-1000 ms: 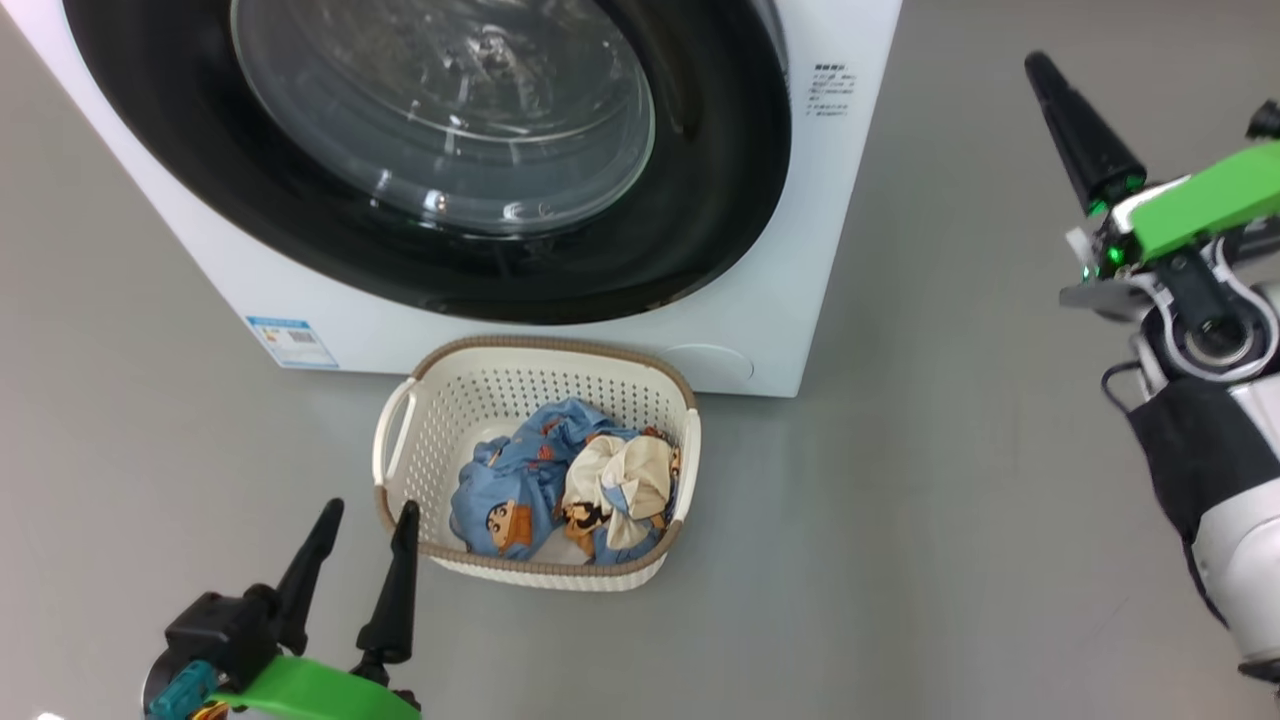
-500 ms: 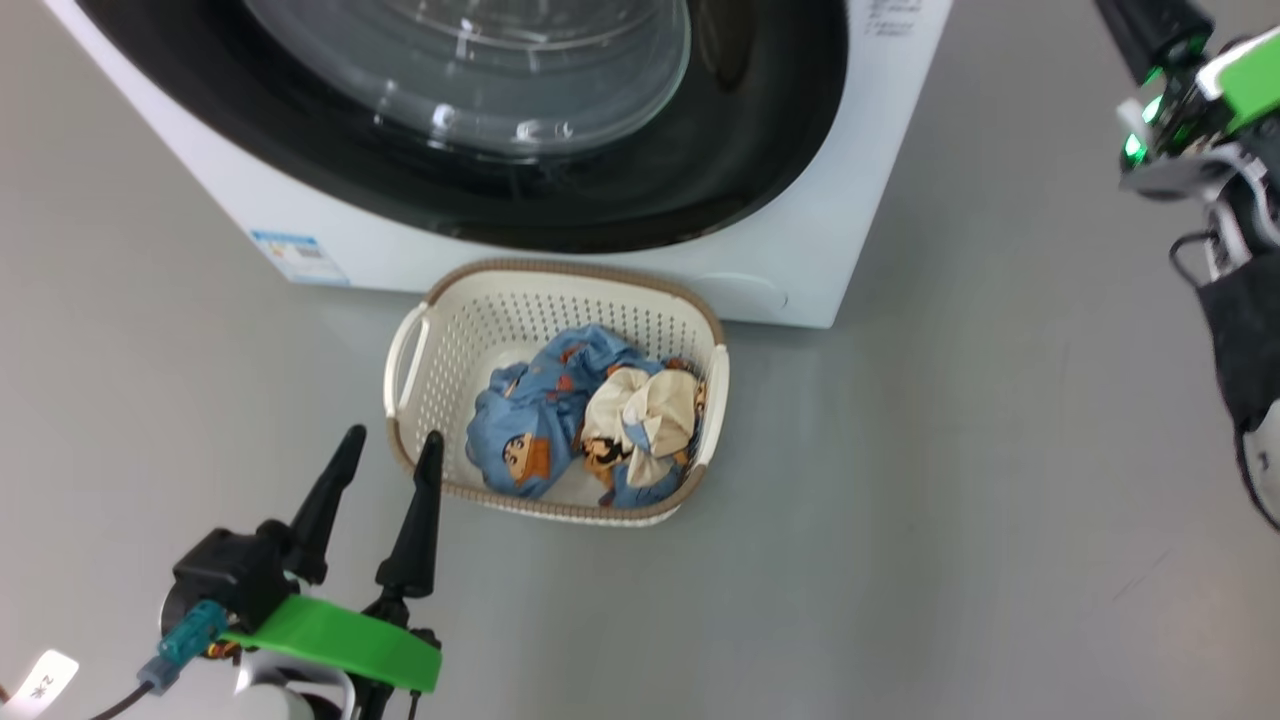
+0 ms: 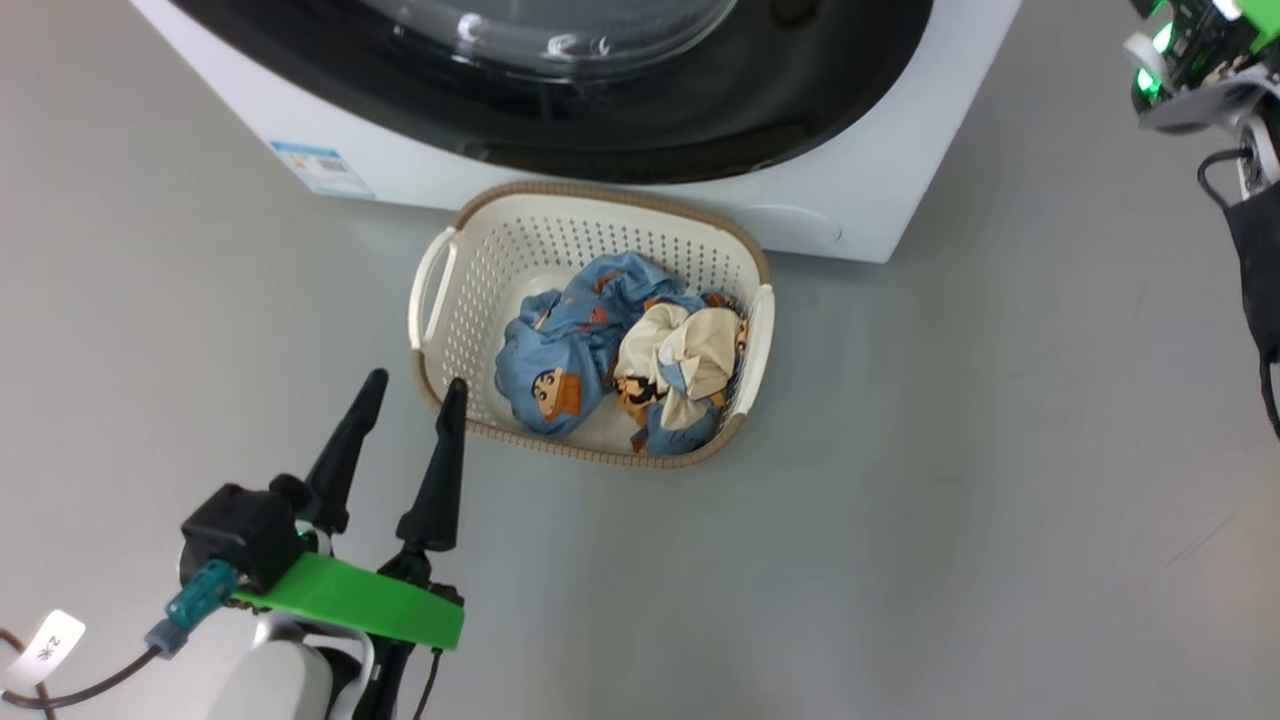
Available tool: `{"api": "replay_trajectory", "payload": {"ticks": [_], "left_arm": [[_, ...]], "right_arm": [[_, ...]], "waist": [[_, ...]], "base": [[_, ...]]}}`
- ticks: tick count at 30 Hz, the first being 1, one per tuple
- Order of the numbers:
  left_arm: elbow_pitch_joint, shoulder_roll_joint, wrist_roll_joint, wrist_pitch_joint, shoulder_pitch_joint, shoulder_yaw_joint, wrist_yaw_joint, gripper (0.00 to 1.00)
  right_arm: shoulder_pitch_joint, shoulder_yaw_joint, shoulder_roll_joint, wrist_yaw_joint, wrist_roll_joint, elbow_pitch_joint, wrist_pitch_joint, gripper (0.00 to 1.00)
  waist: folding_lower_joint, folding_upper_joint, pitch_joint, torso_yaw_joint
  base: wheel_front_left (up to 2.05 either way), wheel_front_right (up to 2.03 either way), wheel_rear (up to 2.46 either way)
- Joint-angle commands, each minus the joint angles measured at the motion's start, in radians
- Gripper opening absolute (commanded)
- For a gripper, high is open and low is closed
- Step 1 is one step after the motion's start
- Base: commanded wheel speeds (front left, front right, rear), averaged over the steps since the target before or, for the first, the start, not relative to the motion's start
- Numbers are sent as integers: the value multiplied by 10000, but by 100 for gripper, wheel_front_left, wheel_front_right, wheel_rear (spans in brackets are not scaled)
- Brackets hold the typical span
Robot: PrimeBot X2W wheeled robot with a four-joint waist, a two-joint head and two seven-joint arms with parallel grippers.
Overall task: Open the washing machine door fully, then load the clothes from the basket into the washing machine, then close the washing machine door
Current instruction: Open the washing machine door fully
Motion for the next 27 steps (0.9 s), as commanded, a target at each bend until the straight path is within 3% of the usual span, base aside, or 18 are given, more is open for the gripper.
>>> {"api": "replay_trajectory", "payload": {"ticks": [1,15,27], "left_arm": [[-286,173,-34,-63,-287,293,-16,100],[-583,44,-80,-63,-779,79,-16,100],[-581,-77,-119,-63,-898,-50,-16,100]], "right_arm": [[-191,78,106,16,-60,-206,80,0],[-1180,352,169,16,-514,163,317,0],[-1348,553,328,16,-736,73,189,0]], "waist": [[0,-1,191,130],[0,-1,1043,417],[0,-1,1153,627]], "base": [[0,0,0],[0,0,0],[0,0,0]]}}
